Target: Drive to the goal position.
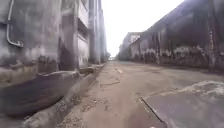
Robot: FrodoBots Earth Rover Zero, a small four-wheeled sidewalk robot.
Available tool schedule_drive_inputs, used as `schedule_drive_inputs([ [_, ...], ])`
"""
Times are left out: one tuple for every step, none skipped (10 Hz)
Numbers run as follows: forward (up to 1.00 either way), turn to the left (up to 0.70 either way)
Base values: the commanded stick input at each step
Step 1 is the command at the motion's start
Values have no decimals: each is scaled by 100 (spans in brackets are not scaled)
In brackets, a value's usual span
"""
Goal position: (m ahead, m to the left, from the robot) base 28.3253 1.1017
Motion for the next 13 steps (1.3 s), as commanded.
schedule_drive_inputs([
  [70, 0],
  [70, 0],
  [70, 0],
  [70, 0],
  [70, 0],
  [70, 0],
  [70, 0],
  [70, 0],
  [70, 0],
  [70, 0],
  [70, 0],
  [70, -27],
  [70, -16],
])
